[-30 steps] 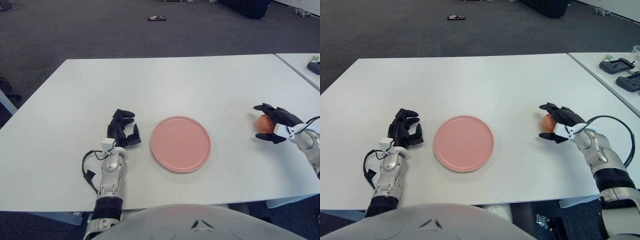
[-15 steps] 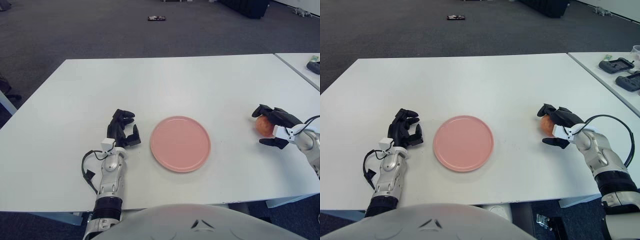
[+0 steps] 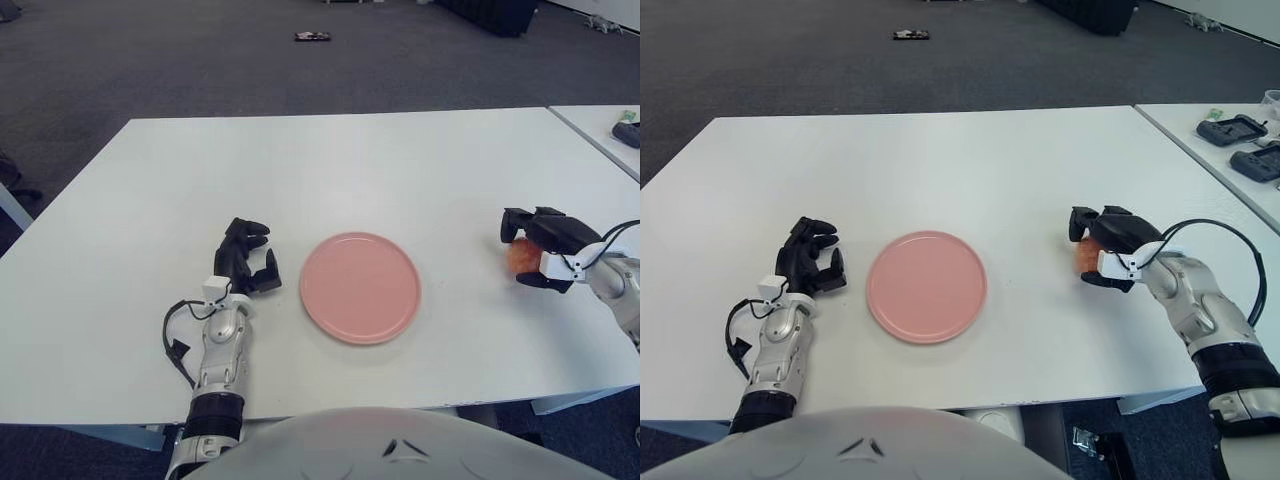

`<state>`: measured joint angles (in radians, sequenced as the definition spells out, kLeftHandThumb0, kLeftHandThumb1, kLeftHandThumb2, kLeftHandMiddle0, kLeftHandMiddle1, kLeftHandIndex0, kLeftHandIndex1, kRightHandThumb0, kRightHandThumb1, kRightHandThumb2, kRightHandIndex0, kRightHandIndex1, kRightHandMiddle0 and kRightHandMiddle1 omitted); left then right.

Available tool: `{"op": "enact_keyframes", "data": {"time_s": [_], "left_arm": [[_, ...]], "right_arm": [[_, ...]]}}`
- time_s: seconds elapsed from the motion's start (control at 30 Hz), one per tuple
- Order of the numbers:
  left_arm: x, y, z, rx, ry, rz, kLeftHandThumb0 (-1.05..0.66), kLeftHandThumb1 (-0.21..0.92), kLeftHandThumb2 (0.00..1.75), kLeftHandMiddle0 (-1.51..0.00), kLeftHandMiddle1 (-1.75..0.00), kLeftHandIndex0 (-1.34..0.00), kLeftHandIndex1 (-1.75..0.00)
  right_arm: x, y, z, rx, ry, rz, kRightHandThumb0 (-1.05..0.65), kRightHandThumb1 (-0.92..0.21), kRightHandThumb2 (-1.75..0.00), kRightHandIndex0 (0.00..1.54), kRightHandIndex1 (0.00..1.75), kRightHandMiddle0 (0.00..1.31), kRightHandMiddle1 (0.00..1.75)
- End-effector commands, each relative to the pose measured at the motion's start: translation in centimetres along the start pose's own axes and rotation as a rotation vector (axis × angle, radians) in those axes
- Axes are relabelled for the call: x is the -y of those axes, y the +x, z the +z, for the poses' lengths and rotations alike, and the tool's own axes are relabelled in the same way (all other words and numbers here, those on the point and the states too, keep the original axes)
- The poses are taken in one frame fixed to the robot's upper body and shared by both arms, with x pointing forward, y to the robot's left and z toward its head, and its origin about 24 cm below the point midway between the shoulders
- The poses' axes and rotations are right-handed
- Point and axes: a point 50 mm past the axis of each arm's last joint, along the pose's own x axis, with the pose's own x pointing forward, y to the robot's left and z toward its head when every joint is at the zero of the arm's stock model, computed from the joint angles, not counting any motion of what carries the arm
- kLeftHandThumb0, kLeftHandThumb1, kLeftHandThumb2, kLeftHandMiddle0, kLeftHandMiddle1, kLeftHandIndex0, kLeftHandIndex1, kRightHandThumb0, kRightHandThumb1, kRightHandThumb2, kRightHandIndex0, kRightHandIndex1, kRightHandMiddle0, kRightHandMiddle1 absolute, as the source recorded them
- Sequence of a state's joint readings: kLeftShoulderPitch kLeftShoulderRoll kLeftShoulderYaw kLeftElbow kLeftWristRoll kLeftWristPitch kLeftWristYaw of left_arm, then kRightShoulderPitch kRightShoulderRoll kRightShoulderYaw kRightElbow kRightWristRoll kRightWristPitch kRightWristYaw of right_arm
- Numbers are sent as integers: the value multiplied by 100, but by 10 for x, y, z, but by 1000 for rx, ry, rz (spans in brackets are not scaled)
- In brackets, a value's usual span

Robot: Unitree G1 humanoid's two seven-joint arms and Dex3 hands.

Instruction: Put the apple into the plate.

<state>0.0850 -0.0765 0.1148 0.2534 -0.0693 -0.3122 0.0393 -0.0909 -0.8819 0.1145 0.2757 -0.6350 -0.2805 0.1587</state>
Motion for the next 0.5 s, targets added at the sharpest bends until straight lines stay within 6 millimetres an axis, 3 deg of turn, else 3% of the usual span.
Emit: {"op": "enact_keyframes", "data": {"time_s": [0.0,0.13,0.47], "left_arm": [[-5,-7,-15,-82,15,31,-1,7,162,-80,-175,-57,-174],[-5,-7,-15,-82,0,31,-1,8,160,-78,-175,-56,-174],[-5,-7,-15,-91,-26,42,-1,13,154,-74,-175,-54,-171]], "right_arm": [[4,-1,0,6,-87,-43,-10,-12,-151,67,169,61,175],[18,-7,18,76,-176,-127,-3,-4,-161,79,167,64,175],[17,-5,20,120,-219,-204,-1,4,-169,90,163,67,175]]}}
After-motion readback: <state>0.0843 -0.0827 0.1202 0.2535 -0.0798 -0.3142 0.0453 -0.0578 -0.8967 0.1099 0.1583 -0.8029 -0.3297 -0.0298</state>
